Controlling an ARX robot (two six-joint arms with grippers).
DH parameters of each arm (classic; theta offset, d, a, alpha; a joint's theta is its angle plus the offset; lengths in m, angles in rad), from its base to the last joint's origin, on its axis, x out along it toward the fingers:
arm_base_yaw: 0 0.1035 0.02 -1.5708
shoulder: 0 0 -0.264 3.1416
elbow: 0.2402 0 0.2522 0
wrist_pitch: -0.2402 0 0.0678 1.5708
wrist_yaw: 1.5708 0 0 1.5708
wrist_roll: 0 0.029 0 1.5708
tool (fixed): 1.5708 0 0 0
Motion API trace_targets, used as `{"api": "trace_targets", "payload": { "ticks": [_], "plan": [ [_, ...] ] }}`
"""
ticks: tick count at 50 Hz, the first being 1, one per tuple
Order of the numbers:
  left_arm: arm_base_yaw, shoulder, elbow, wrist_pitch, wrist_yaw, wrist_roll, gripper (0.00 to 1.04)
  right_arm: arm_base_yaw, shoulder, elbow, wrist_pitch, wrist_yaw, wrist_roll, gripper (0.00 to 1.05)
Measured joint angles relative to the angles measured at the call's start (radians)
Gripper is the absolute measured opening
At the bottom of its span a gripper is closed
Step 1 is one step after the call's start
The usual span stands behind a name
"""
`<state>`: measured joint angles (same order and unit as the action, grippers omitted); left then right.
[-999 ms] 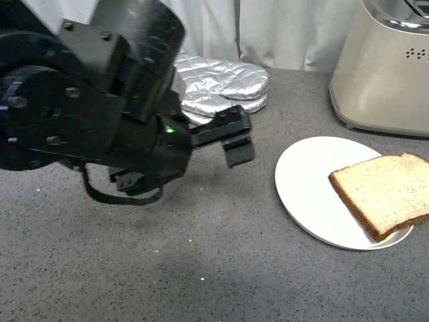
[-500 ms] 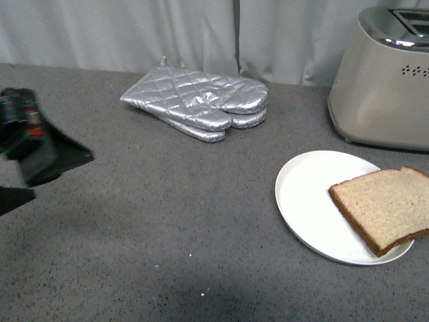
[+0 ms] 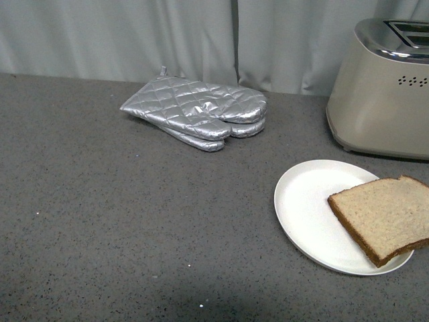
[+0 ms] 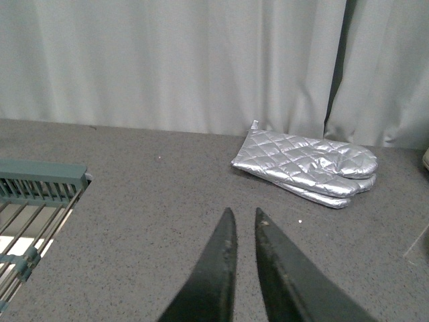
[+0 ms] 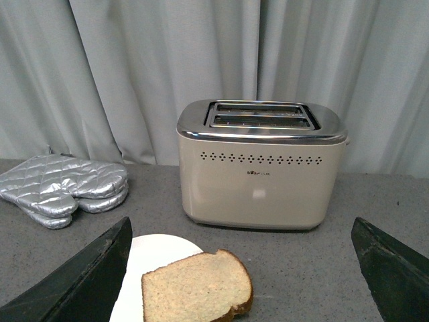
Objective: Put bread into toaster
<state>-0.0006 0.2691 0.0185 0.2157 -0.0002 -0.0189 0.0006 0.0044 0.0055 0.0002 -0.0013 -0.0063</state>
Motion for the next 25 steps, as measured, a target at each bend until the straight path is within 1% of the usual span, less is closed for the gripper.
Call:
{"api": "trace_targets", "payload": {
  "ticks": [1, 3, 6, 25],
  "plan": [
    [0.0, -0.062, 0.0, -0.062, 0.001, 0.001, 0.09, 0.0, 0.0, 0.0, 0.0, 0.0, 0.0, 0.95],
    [0.0, -0.141, 0.0, -0.135, 0.0, 0.002, 0.04, 0.0, 0.0, 0.0, 0.0, 0.0, 0.0, 0.95],
    [0.0, -0.225, 0.0, -0.198, 0.0, 0.007, 0.04, 0.0, 0.0, 0.0, 0.0, 0.0, 0.0, 0.95],
    [0.0, -0.264, 0.0, -0.214, 0.0, 0.011, 0.04, 0.0, 0.0, 0.0, 0.0, 0.0, 0.0, 0.95]
  ]
}}
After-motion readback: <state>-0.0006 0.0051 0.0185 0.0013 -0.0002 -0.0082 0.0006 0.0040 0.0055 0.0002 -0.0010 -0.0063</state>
